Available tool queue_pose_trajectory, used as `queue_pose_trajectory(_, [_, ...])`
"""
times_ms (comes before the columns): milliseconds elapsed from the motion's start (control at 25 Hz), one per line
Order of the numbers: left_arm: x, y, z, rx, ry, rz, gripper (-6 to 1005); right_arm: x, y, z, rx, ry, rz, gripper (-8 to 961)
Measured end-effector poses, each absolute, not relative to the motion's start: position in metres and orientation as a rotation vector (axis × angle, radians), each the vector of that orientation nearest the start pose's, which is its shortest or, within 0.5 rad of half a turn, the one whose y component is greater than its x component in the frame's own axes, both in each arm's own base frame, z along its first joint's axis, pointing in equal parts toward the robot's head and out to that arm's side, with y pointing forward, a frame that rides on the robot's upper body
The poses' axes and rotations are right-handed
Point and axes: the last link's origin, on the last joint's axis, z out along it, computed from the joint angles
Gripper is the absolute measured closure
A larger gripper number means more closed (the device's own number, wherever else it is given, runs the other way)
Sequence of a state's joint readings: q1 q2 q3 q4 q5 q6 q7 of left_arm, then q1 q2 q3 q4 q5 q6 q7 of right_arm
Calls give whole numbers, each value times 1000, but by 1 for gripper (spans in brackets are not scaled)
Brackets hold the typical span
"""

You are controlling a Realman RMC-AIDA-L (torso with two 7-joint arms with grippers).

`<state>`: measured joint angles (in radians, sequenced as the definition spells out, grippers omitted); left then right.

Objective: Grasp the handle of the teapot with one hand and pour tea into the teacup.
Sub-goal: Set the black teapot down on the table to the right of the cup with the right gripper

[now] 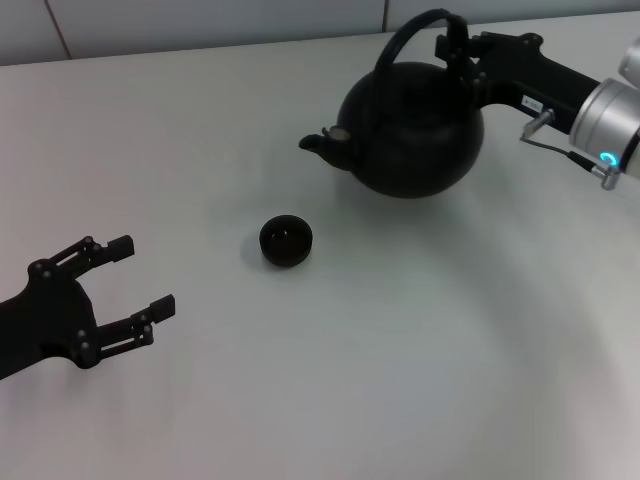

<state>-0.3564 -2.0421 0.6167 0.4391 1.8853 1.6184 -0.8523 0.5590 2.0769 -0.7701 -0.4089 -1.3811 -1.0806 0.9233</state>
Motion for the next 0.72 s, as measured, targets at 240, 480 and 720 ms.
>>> queue_pose_trajectory(240, [-317, 266, -4, -2571, -344, -787, 138, 296, 371, 14, -2068, 548, 772, 871])
queue_pose_trajectory(480, [-318, 266, -4, -2571, -346, -786, 138, 311, 357, 18, -2035, 579, 767, 871])
queue_pose_trajectory(720, [-318, 266, -5, -2570, -350, -784, 138, 319, 350, 18, -2024, 582, 747, 872])
